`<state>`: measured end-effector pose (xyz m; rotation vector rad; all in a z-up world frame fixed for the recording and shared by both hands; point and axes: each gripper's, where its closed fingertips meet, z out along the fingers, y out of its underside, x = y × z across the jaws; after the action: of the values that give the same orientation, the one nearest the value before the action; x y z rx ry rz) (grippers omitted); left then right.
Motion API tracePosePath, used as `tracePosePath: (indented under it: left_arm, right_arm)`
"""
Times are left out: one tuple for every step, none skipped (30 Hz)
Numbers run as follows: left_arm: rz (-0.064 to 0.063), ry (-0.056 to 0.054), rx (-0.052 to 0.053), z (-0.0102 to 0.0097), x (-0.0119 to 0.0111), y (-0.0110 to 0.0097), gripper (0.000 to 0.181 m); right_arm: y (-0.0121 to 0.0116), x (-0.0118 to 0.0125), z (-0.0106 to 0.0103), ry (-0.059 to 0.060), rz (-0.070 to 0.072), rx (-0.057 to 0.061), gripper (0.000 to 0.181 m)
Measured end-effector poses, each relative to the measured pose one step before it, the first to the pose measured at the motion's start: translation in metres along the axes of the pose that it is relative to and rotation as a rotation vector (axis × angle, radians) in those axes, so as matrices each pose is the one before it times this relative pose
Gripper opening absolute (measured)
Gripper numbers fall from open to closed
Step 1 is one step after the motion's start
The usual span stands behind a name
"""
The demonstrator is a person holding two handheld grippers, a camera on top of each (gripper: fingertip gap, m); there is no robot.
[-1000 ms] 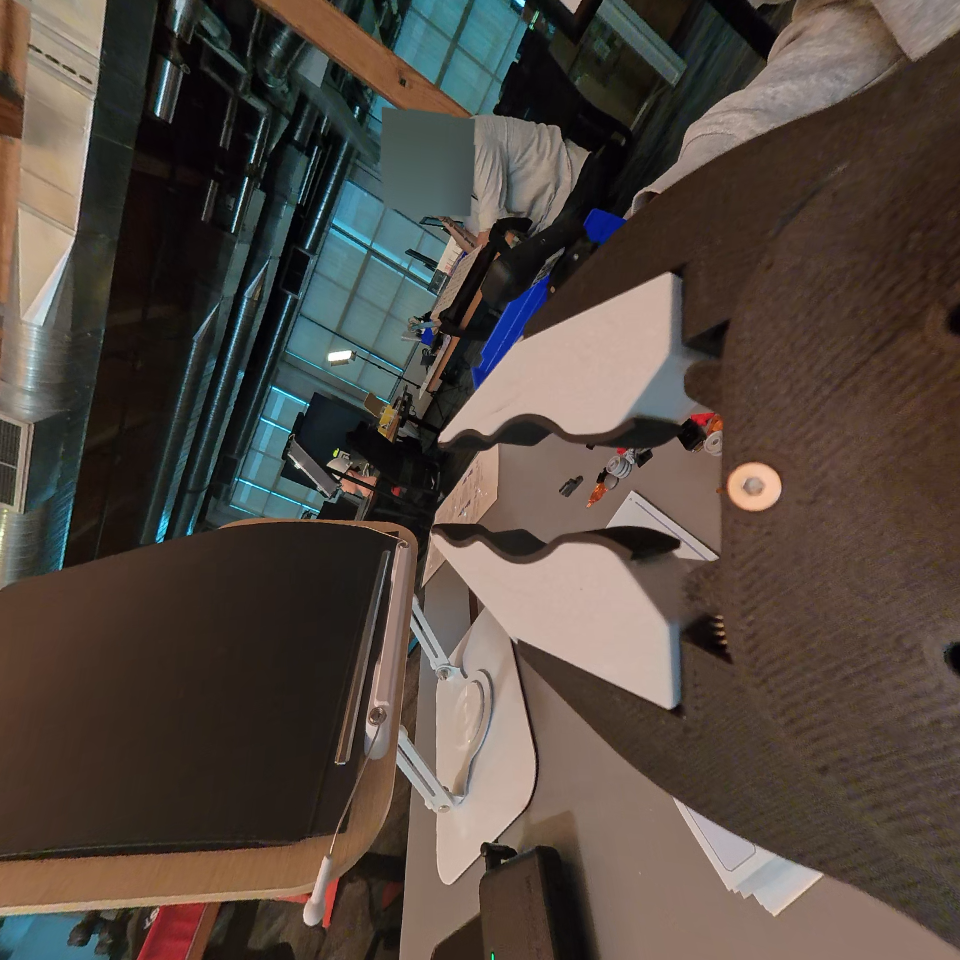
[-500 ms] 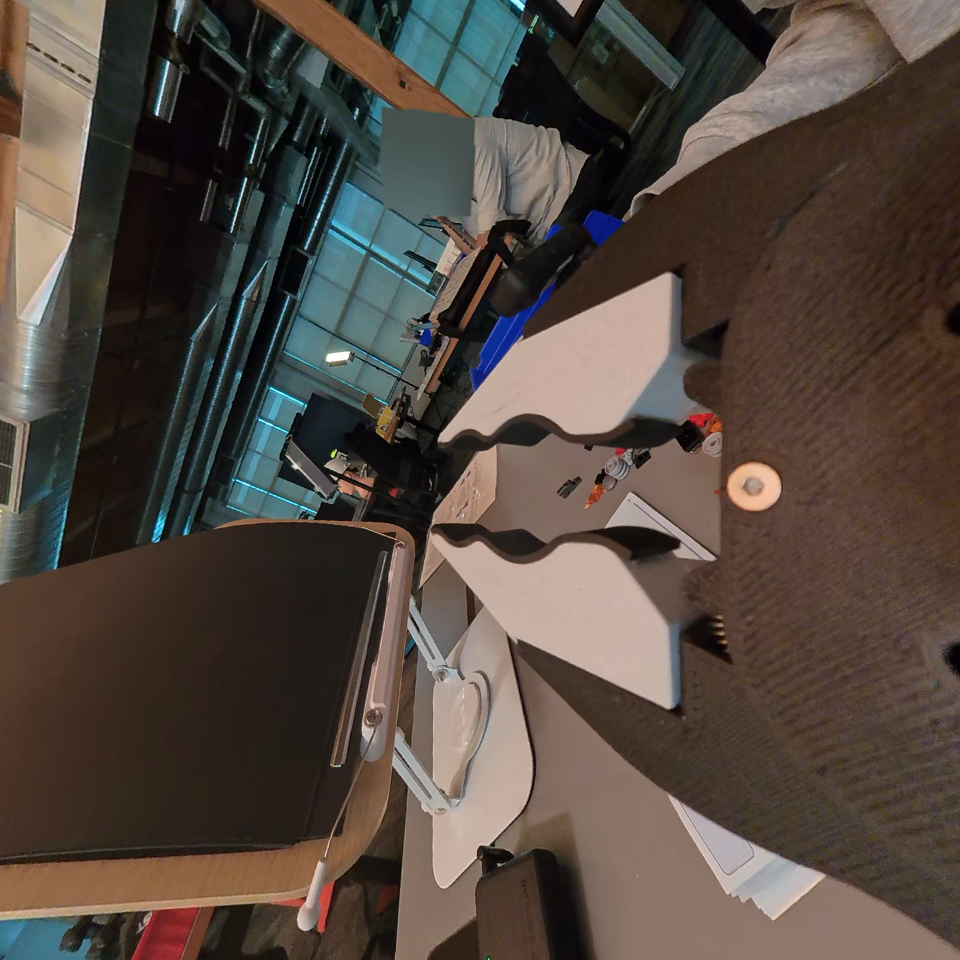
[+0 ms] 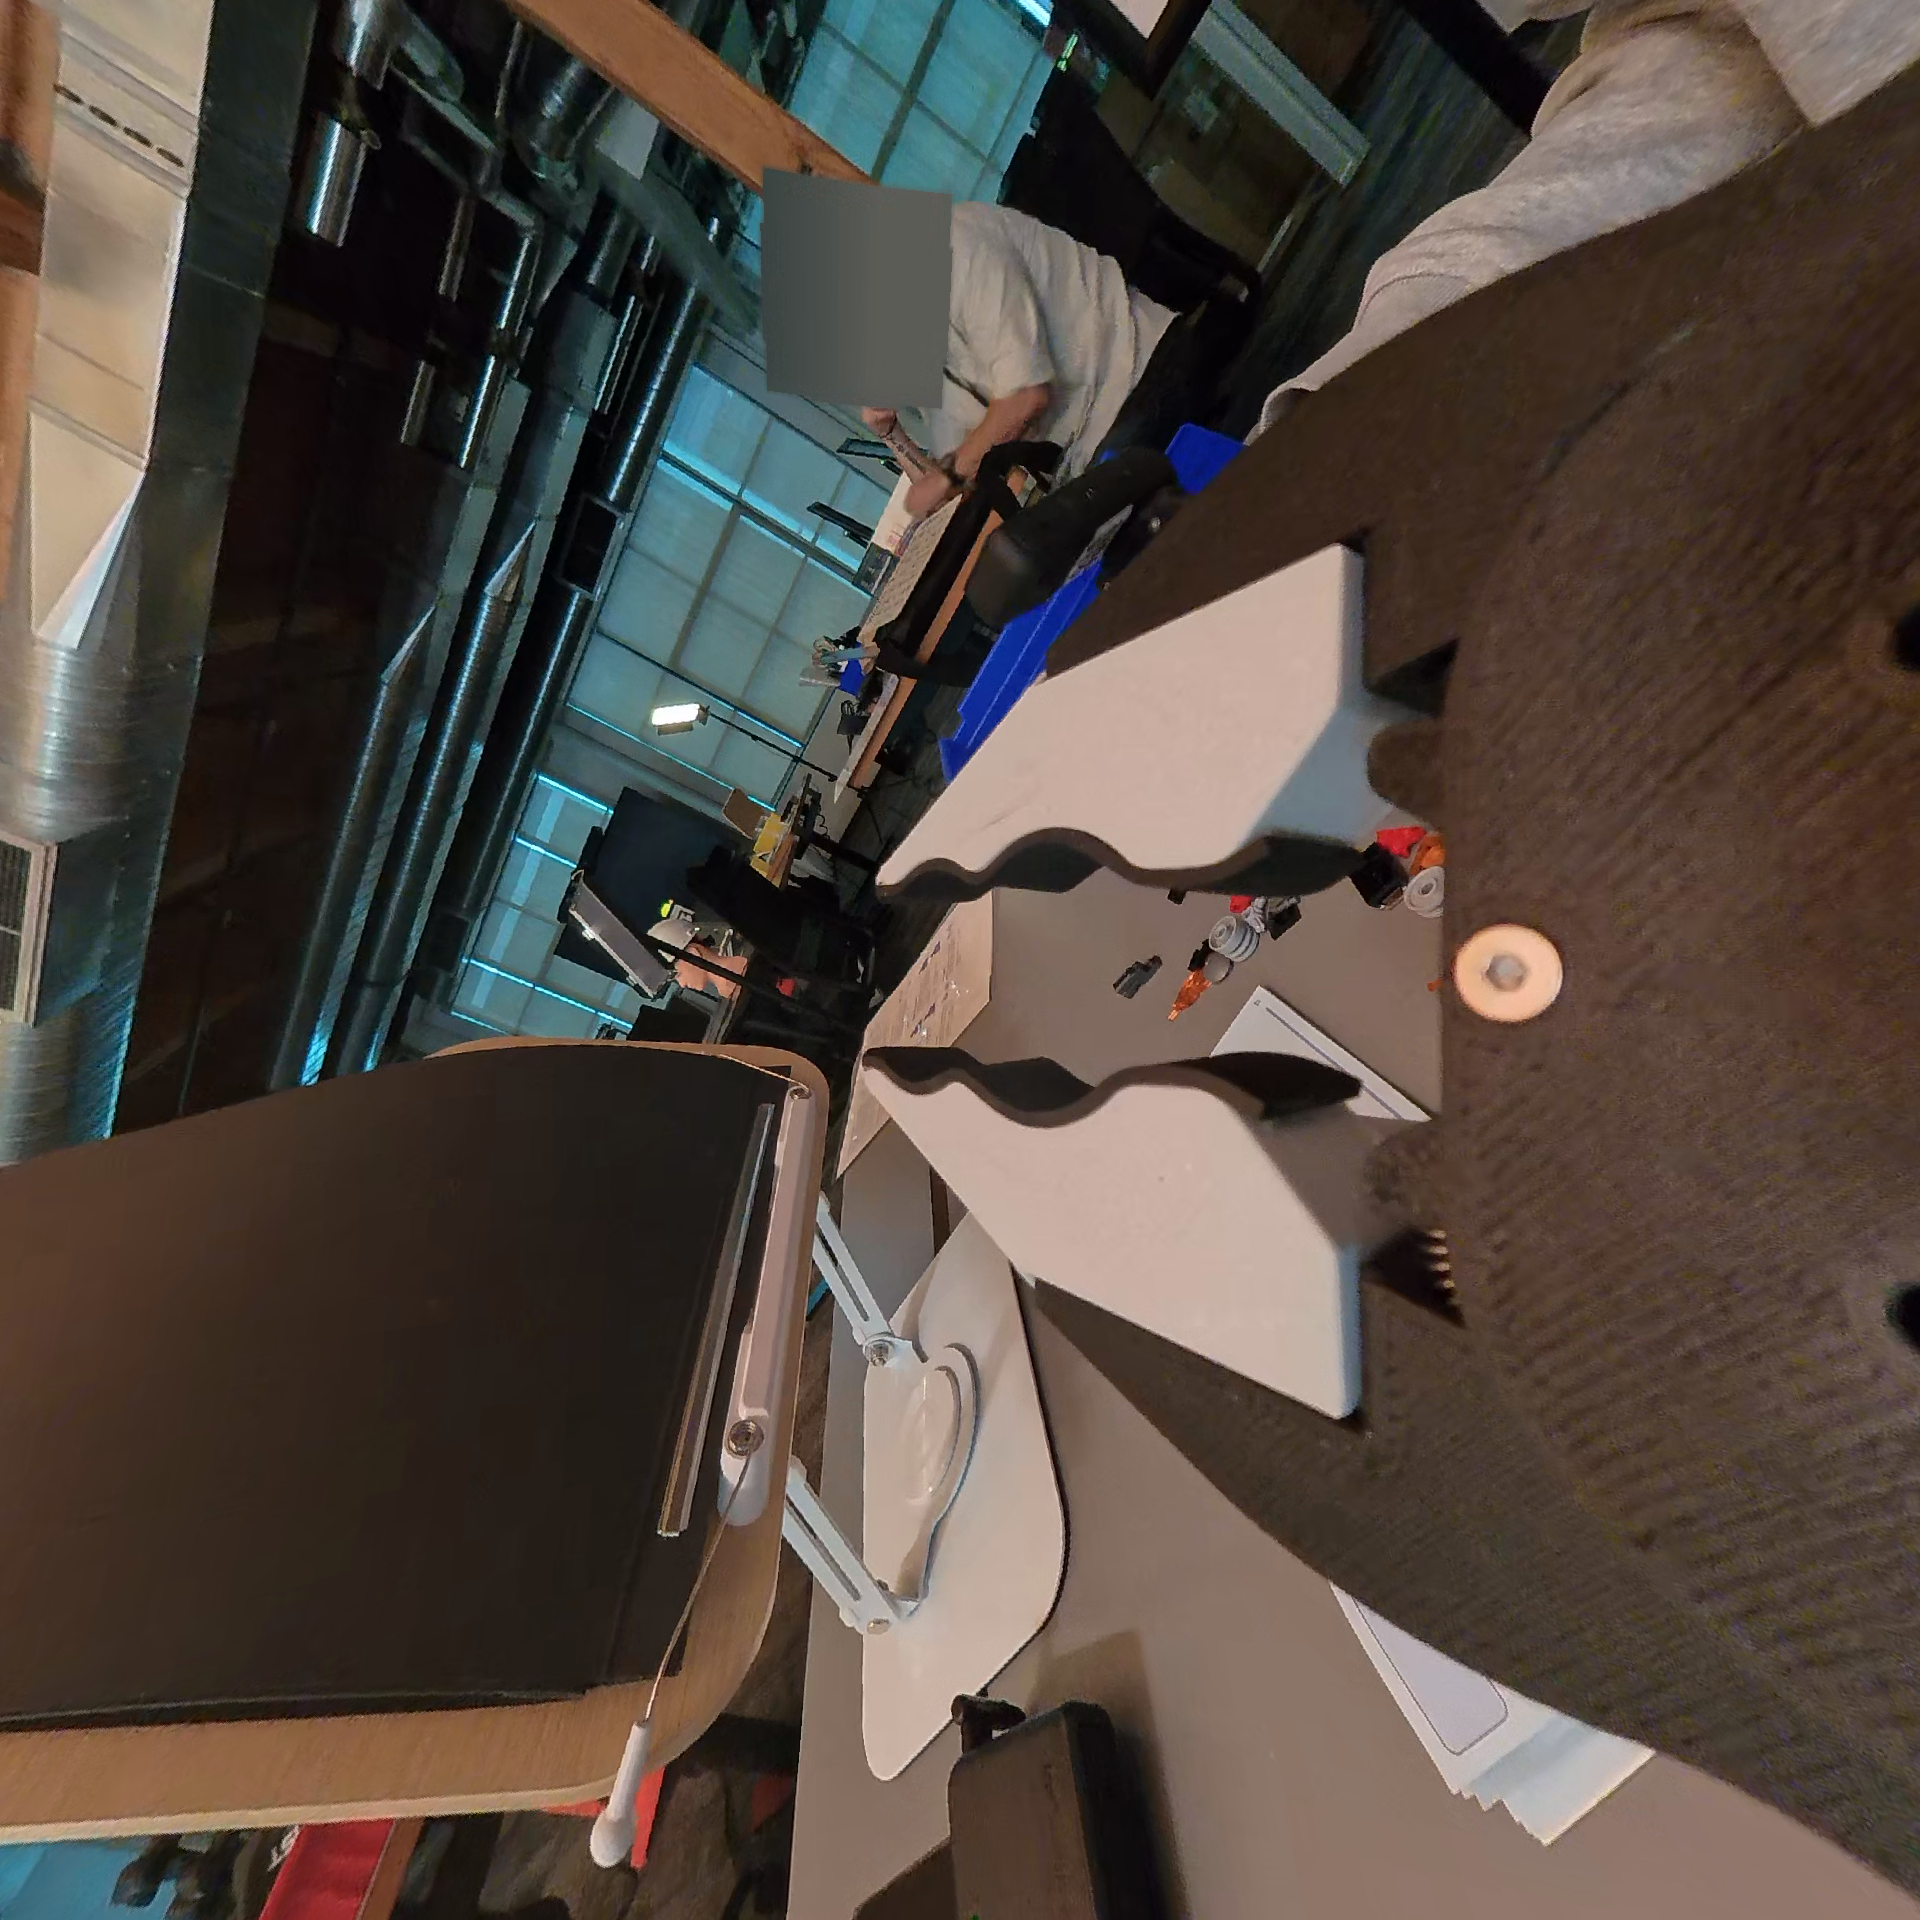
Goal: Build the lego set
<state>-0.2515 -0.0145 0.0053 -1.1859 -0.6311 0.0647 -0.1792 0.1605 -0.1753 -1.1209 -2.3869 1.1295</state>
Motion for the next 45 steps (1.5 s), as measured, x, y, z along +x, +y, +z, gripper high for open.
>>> tracePosePath:
  left_arm:
    - [0.0003,-0.0001,0.0,0.00003,0.00009,0.00007,0.026]
    - [-0.0001,0.0001,-0.0004,0.00005,0.00006,0.0001,0.026]
    - [-0.0006,0.0002,-0.0007,0.00014,0.00002,0.00024,0.026]
    - [-0.0008,0.0003,-0.0007,0.00013,-0.00003,0.00009,0.026]
    - [-0.0003,0.0001,-0.0004,0.00004,0.00003,0.00018,0.026]
    - [0.0,-0.0002,-0.0005,0.00005,0.00001,0.00011,0.026]
    - [0.0002,0.0001,-0.0009,0.00016,-0.00001,0.00017,0.026]
    - [0.0001,0.0001,-0.0009,0.0001,0.00008,0.00021,0.026]
    - [0.0001,0.0002,-0.0007,0.00012,0.00009,0.00017,0.026]
    - [0.0005,-0.0004,0.0001,-0.00002,0.00003,-0.00007,0.026]
    - [0.0006,-0.0007,0.0003,0.00002,-0.00013,-0.00004,0.026]
    - [0.0003,-0.0006,0.0001,-0.0001,-0.00018,0.00004,0.026]
    - [-0.0004,-0.0004,0.0002,-0.00007,-0.00007,-0.00007,0.026]
    - [-0.0008,0.0001,0.0003,-0.00012,-0.00013,-0.00005,0.026]
    - [-0.0008,0.0,0.0002,-0.00002,-0.00007,-0.00009,0.026]
    - [-0.0036,-0.0009,-0.0036,0.00001,-0.00021,0.00051,0.026]
    - [-0.0119,-0.0012,-0.0199,0.00011,-0.00013,0.00252,0.024]
    - [-0.0145,0.0068,-0.0366,0.00049,0.00068,0.00476,0.018]
    - [-0.0042,0.0126,-0.0321,0.00122,0.00151,0.00418,0.014]
    - [0.0034,0.0066,-0.0227,0.00082,0.00103,0.00261,0.012]
    - [0.0142,0.0007,-0.0184,-0.00002,0.00067,0.00128,0.008]
    - [0.0239,-0.0087,-0.019,-0.00106,-0.00036,0.00032,0.009]
    - [0.0318,-0.0101,-0.0177,-0.00225,-0.00042,-0.00062,0.008]
    - [0.0352,0.0004,-0.0117,-0.00319,0.00125,-0.00162,0.008]
    - [0.0247,-0.0123,-0.0009,-0.00381,-0.00094,-0.00275,0.008]
    - [0.0181,-0.0185,0.0046,-0.00405,-0.0026,-0.00274,0.008]
    - [0.0108,-0.0133,0.0061,-0.00346,-0.00285,-0.00223,0.007]
    - [0.0023,-0.0015,0.0062,-0.00253,-0.00215,-0.00152,0.006]
    - [-0.0076,0.0052,0.007,-0.00104,-0.00221,-0.00083,0.004]
    - [-0.0103,0.0094,-0.0031,0.0008,-0.00281,0.00207,0.003]
    - [-0.0027,0.0039,-0.0294,0.00209,-0.005,0.00807,0.003]
    - [0.0,-0.0145,-0.07,0.00178,-0.00819,0.01417,0.004]
    - [0.0052,-0.0247,-0.0764,0.00016,-0.00885,0.01184,0.004]
    - [0.0095,-0.032,-0.0318,-0.00238,-0.00713,0.00222,0.006]
    - [0.0085,-0.0235,0.0201,-0.00535,-0.00293,-0.00639,0.011]
    - [0.0095,-0.0024,0.0548,-0.00682,0.00161,-0.01058,0.012]
    - [0.0091,0.0027,0.0604,-0.00633,0.00202,-0.00975,0.013]
    - [0.0054,-0.0098,0.0382,-0.00462,-0.00152,-0.00557,0.014]
    - [-0.0064,-0.0197,0.0077,-0.00282,-0.00484,-0.00099,0.016]
    - [-0.0185,-0.0131,-0.0091,-0.00117,-0.00487,0.00189,0.02]
    - [-0.0263,0.002,-0.0111,-0.00014,-0.00294,0.00236,0.022]
    - [-0.0321,0.0151,-0.0037,0.00022,-0.00039,0.00137,0.023]
    - [-0.0337,0.0235,0.0078,0.00039,0.0016,-0.00003,0.024]
    - [-0.0309,0.0265,0.0161,0.00036,0.00284,-0.00133,0.026]
    - [-0.0244,0.0208,0.0161,0.0006,0.00242,-0.00111,0.027]
  right_arm:
    - [-0.00237,0.0001,-0.00135,-0.0009,0.0031,0.0139,0.015]
    - [-0.00258,0.00001,-0.00148,-0.0013,0.0036,0.0159,0.014]
    - [-0.00262,-0.0001,-0.00152,-0.0024,0.004,0.0161,0.014]
    - [-0.00248,0.00011,-0.00152,-0.0025,0.0048,0.0152,0.013]
    - [-0.00223,0.00025,-0.00142,-0.001,0.0051,0.014,0.013]
    - [-0.00207,0.0006,-0.00138,0.0006,0.0042,0.0128,0.012]
    - [-0.00181,0.00054,-0.00127,0.0009,0.0028,0.0117,0.011]
    - [-0.00182,0.00043,-0.00119,0.0007,0.0018,0.0111,0.011]
    - [-0.00194,0.00023,-0.00114,0.001,0.0009,0.011,0.01]
    - [-0.00184,0.00019,-0.00108,0.0018,-0.0007,0.011,0.01]
    - [-0.00179,0.00042,-0.00111,0.0036,-0.0023,0.0105,0.009]
    - [-0.00188,0.00069,-0.00112,0.0058,-0.003,0.0102,0.009]
    - [-0.00178,0.00083,-0.00113,0.006,-0.0031,0.0102,0.009]
    - [-0.00187,0.00074,-0.00109,0.0055,-0.0027,0.0107,0.008]
    - [-0.00184,0.00074,-0.00116,0.0052,-0.002,0.0106,0.008]
    - [-0.00177,0.00089,-0.00107,0.0058,-0.0018,0.0102,0.008]
    - [-0.00187,0.00094,-0.00116,0.0063,-0.0024,0.0105,0.008]
    - [-0.00195,0.00108,-0.00131,0.0067,-0.0033,0.0108,0.008]
    - [-0.00168,0.00119,-0.00131,0.0071,-0.0045,0.0102,0.008]
    - [-0.00137,0.00141,-0.00142,0.0076,-0.0052,0.0087,0.008]
    - [-0.00115,0.00192,-0.00153,0.0094,-0.0044,0.0079,0.008]
    - [-0.00122,0.00221,-0.00159,0.0103,-0.0021,0.0086,0.008]
    - [-0.00142,0.00193,-0.00152,0.0079,0.0004,0.01,0.008]
    - [-0.00179,0.00142,-0.00166,0.0049,0.0013,0.0119,0.008]
    - [-0.00209,0.0012,-0.00145,0.0051,0.0006,0.0135,0.008]
    - [-0.00244,0.00108,-0.00139,0.0054,-0.0012,0.0143,0.008]
    - [-0.00225,0.0007,-0.00121,0.0051,-0.0036,0.0137,0.008]
    - [-0.00199,0.0006,-0.00095,0.0058,-0.0066,0.011,0.008]
    - [-0.0011,0.00148,-0.00065,0.0117,-0.011,0.0064,0.008]
    - [-0.00002,0.00295,-0.00029,0.0212,-0.0154,0.0007,0.008]
    - [0.00059,0.00302,-0.0001,0.0229,-0.0188,-0.0021,0.009]
    - [0.00041,0.00214,0.00029,0.0167,-0.0208,-0.0013,0.011]
    - [0.00008,0.00074,0.00059,0.0106,-0.0157,0.0013,0.013]
    - [-0.00066,-0.00074,0.00083,0.0022,-0.0126,0.0039,0.015]
    - [-0.00121,-0.00148,0.00105,-0.002,-0.0158,0.0074,0.019]
    - [-0.00132,-0.00104,0.00106,0.0017,-0.0197,0.0076,0.022]
    - [-0.0008,-0.0003,0.00089,0.0066,-0.0227,0.0047,0.025]
    - [-0.00034,0.00045,0.00065,0.0109,-0.0239,0.0017,0.028]
    - [-0.00028,0.00088,0.00024,0.0135,-0.0227,0.0013,0.031]
    - [-0.00061,0.00089,0.00002,0.0117,-0.0188,0.0035,0.032]
    - [-0.00101,0.00028,-0.0003,0.0065,-0.0123,0.0063,0.033]
    - [-0.00133,0.00006,-0.00048,0.0014,-0.0051,0.0081,0.034]
    - [-0.00166,-0.00009,-0.00061,-0.0008,0.0003,0.0098,0.034]
    - [-0.00208,0.00009,-0.00085,-0.0007,0.0039,0.0122,0.034]
    - [-0.00238,0.00009,-0.00094,-0.0012,0.0071,0.0137,0.034]
